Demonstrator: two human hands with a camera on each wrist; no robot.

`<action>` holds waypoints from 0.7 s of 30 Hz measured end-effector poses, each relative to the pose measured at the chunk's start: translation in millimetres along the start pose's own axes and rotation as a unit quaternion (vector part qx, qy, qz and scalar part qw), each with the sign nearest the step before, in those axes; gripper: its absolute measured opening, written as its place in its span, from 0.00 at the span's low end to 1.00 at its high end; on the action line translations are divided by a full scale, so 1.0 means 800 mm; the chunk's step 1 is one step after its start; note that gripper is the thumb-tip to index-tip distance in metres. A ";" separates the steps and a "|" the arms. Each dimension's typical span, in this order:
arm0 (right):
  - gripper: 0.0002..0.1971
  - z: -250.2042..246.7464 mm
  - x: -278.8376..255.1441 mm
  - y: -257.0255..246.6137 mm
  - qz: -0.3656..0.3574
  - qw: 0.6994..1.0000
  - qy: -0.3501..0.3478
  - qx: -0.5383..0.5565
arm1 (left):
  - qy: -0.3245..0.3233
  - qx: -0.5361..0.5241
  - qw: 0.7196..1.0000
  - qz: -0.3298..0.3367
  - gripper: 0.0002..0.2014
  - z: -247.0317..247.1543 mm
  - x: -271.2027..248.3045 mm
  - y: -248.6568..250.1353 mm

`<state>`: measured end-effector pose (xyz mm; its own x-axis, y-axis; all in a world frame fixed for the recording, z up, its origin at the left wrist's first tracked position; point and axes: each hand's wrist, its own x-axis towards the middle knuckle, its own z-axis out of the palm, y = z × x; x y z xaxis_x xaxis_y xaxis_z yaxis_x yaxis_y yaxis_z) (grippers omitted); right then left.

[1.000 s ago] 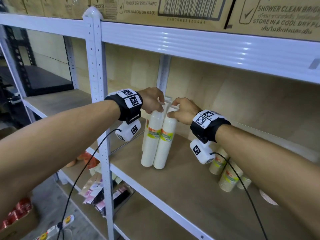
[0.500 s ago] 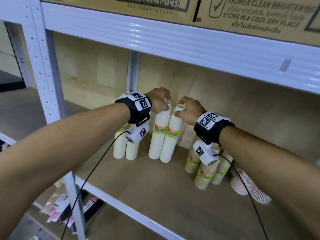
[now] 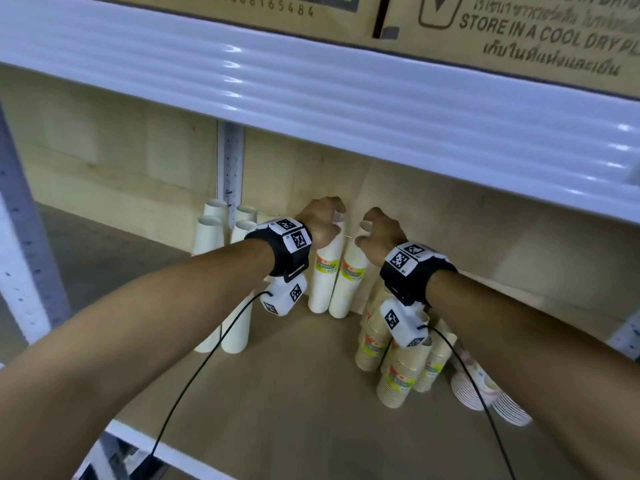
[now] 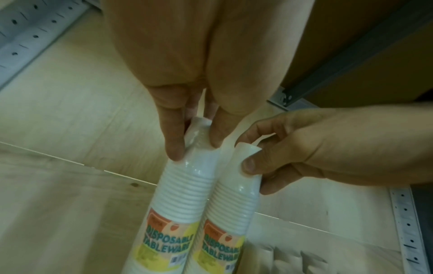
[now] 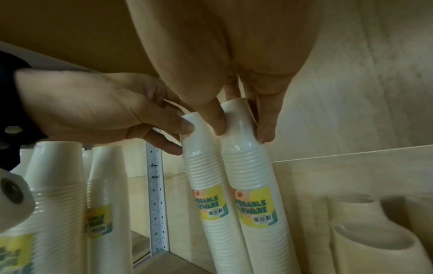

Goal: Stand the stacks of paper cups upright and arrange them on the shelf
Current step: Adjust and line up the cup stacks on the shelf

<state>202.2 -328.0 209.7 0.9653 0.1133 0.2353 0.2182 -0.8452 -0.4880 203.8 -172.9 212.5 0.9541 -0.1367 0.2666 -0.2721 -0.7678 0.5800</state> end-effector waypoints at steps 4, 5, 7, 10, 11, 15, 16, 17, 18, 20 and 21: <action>0.19 0.007 0.017 0.004 0.020 1.000 -0.002 0.014 | -0.002 -0.005 1.000 0.005 0.20 0.006 0.016 -0.007; 0.20 0.009 0.021 0.004 0.022 1.000 -0.003 0.012 | -0.003 -0.004 1.000 0.006 0.20 0.008 0.019 -0.009; 0.20 0.012 0.029 0.002 0.026 1.000 -0.001 0.011 | -0.007 -0.002 1.000 0.008 0.19 0.011 0.026 -0.012; 0.23 0.014 0.041 0.000 0.033 0.999 0.000 0.005 | -0.012 -0.006 1.000 0.004 0.19 0.014 0.034 -0.014; 0.24 0.015 0.044 0.000 0.036 0.999 0.000 0.004 | -0.011 -0.008 1.000 0.002 0.19 0.014 0.038 -0.014; 0.25 0.020 0.054 0.000 0.054 0.999 0.004 -0.002 | -0.009 -0.022 1.000 -0.016 0.18 0.014 0.049 -0.017; 0.25 0.021 0.055 0.000 0.060 0.998 0.003 0.004 | -0.009 -0.020 1.000 -0.019 0.18 0.014 0.050 -0.018; 0.25 0.022 0.056 -0.001 0.061 0.998 0.001 0.007 | -0.006 -0.019 1.000 -0.021 0.19 0.014 0.052 -0.019; 0.26 0.022 0.056 -0.001 0.061 0.998 0.000 0.007 | -0.002 -0.018 1.000 -0.023 0.19 0.015 0.053 -0.020; 0.26 0.022 0.055 -0.003 0.057 0.998 0.005 0.009 | 0.005 -0.021 0.999 -0.025 0.21 0.016 0.053 -0.021; 0.26 0.022 0.054 -0.004 0.055 0.998 0.007 0.008 | 0.007 -0.025 0.999 -0.025 0.22 0.015 0.054 -0.021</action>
<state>245.9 -311.3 207.0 0.9813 0.0130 0.1918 0.1137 -0.8438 -0.5244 251.2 -173.8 205.0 0.9651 -0.0900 0.2458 -0.2297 -0.7417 0.6302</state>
